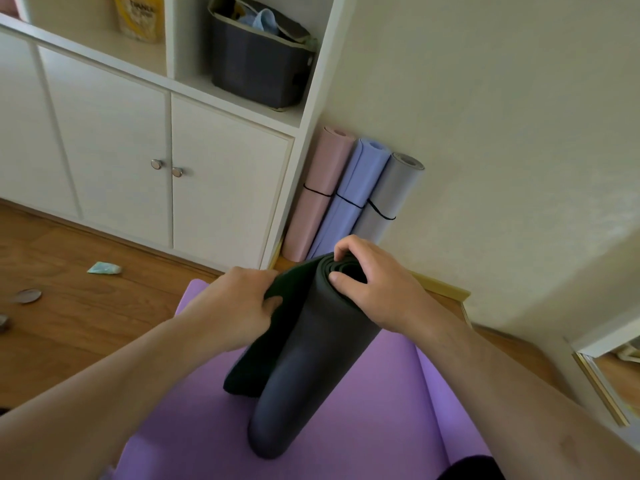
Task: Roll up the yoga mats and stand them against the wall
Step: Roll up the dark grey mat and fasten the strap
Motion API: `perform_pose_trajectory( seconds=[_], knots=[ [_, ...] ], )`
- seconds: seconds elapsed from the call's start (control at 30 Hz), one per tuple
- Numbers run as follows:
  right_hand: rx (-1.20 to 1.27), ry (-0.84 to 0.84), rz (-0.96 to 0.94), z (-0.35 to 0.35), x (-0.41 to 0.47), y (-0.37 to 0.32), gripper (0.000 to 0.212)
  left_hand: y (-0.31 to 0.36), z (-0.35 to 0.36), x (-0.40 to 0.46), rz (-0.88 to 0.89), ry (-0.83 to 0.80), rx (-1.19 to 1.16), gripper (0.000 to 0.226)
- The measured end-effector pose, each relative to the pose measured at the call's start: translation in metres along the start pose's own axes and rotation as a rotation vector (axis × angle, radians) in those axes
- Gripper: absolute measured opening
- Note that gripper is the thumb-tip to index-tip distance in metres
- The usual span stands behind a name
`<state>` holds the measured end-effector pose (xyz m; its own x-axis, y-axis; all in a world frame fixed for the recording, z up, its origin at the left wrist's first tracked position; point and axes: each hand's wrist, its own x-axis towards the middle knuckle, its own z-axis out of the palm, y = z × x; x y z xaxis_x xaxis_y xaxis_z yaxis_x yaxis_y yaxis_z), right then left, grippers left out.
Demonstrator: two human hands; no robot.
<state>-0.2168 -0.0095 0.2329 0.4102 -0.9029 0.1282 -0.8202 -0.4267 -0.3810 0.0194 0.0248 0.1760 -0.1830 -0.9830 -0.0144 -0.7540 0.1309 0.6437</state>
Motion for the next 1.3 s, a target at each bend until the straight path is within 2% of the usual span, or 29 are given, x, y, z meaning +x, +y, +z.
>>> perform_pose_trajectory(
  seconds=[0.3, 0.5, 0.57, 0.63, 0.67, 0.73, 0.8, 0.9, 0.97, 1.1, 1.2, 1.3],
  knots=[
    [-0.005, 0.028, 0.038, 0.005, 0.002, -0.011, 0.015, 0.021, 0.013, -0.015, 0.067, 0.046, 0.031, 0.017],
    [0.029, 0.098, 0.147, 0.010, 0.008, -0.019, 0.015, 0.041, 0.030, -0.014, 0.032, 0.057, -0.117, 0.013],
    [0.061, 0.107, 0.195, 0.011, 0.009, -0.020, 0.019, 0.046, 0.038, -0.016, 0.007, 0.017, -0.149, 0.039],
    [0.083, 0.083, 0.224, 0.011, 0.010, -0.021, 0.032, 0.049, 0.049, -0.016, -0.008, 0.041, -0.108, 0.076],
    [0.101, 0.049, 0.224, 0.010, 0.010, -0.022, 0.042, 0.050, 0.054, -0.016, -0.010, 0.088, -0.078, 0.084],
    [0.182, -0.053, 0.199, 0.006, 0.011, -0.024, 0.070, 0.051, 0.062, -0.014, -0.016, 0.189, -0.062, 0.085],
    [0.222, -0.187, 0.178, -0.005, 0.011, -0.020, 0.099, 0.049, 0.063, -0.012, -0.010, 0.216, -0.080, 0.083],
    [0.174, -0.380, 0.174, -0.024, 0.004, -0.004, 0.133, 0.042, 0.051, -0.004, 0.016, 0.141, -0.122, 0.074],
    [0.080, -0.422, 0.196, -0.027, -0.004, 0.001, 0.141, 0.039, 0.041, 0.002, 0.072, 0.092, -0.127, 0.070],
    [-0.042, -0.274, 0.250, -0.017, -0.017, 0.005, 0.139, 0.040, 0.043, 0.006, 0.159, 0.048, -0.134, 0.069],
    [0.030, -0.149, 0.255, -0.019, -0.023, 0.011, 0.119, 0.041, 0.053, 0.008, 0.214, 0.088, -0.047, 0.076],
    [0.072, -0.022, 0.268, -0.019, -0.032, 0.018, 0.106, 0.049, 0.067, 0.007, 0.250, 0.095, -0.027, 0.103]
  ],
)
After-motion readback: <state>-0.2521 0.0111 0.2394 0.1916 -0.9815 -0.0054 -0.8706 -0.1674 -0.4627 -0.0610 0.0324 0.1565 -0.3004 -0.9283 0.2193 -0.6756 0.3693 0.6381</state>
